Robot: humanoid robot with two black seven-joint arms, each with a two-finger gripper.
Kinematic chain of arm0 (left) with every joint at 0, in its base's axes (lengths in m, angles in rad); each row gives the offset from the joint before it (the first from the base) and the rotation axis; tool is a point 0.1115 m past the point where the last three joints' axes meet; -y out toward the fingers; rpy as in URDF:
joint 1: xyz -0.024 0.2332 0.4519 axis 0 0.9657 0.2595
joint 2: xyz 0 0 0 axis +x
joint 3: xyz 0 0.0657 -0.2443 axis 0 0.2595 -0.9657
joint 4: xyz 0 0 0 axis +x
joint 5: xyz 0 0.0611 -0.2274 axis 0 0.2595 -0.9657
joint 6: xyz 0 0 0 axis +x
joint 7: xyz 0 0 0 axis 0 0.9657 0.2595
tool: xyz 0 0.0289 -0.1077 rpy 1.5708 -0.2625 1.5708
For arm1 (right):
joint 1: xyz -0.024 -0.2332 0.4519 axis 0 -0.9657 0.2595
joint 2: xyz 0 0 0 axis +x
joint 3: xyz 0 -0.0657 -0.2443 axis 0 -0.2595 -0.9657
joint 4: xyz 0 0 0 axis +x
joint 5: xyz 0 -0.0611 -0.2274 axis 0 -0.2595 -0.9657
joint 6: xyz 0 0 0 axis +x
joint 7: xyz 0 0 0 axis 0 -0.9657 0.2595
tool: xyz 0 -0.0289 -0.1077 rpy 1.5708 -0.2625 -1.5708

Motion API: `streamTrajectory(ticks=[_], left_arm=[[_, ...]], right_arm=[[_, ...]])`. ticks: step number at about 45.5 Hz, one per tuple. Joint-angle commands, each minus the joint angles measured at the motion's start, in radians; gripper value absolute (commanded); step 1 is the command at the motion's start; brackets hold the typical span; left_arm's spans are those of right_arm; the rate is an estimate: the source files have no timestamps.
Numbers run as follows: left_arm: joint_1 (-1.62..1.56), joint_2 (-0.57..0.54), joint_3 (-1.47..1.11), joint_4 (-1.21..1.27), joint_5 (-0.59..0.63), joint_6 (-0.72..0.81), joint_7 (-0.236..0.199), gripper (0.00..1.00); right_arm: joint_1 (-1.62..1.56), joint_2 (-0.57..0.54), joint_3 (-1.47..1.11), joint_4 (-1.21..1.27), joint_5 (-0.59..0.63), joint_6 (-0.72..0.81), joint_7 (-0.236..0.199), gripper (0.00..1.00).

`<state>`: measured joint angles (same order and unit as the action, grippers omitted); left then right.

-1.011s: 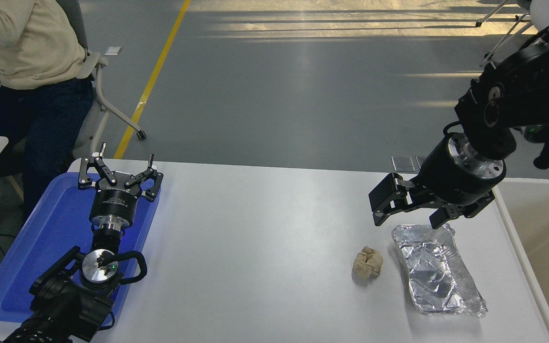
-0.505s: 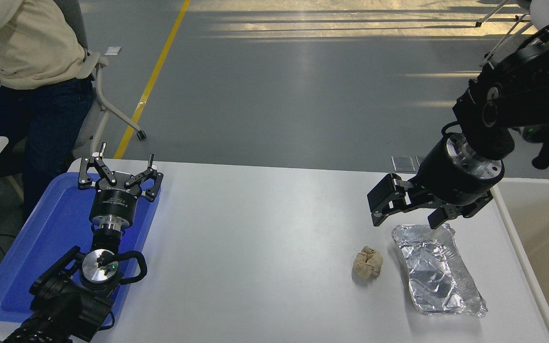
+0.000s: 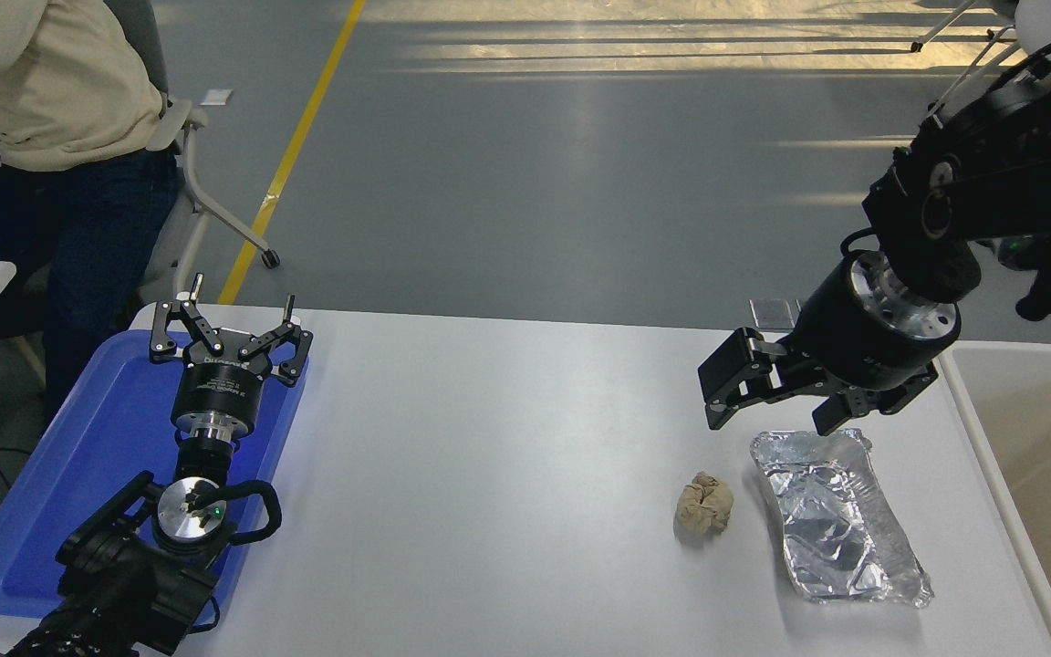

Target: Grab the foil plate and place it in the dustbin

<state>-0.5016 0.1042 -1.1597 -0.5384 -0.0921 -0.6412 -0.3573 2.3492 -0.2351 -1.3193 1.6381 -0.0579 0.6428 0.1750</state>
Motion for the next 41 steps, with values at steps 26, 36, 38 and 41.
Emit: streamTrajectory(ticks=[26, 36, 38, 41], left_arm=[[0.0, 0.0, 0.0, 0.0, 0.0, -0.002, 0.0, 1.0], [0.0, 0.0, 0.0, 0.0, 0.0, -0.002, 0.0, 1.0], [0.0, 0.0, 0.0, 0.0, 0.0, -0.002, 0.0, 1.0], [0.0, 0.0, 0.0, 0.0, 0.0, -0.002, 0.0, 1.0]], right_arm=[[-0.574, -0.179, -0.057, -0.245, -0.499, -0.433, -0.002, 1.0], [-0.763, -0.173, -0.04, -0.405, -0.531, -0.488, -0.002, 1.0], [-0.784, -0.173, -0.031, -0.428, -0.531, -0.489, -0.002, 1.0], [-0.817, -0.173, -0.012, -0.463, -0.531, -0.489, -0.002, 1.0]])
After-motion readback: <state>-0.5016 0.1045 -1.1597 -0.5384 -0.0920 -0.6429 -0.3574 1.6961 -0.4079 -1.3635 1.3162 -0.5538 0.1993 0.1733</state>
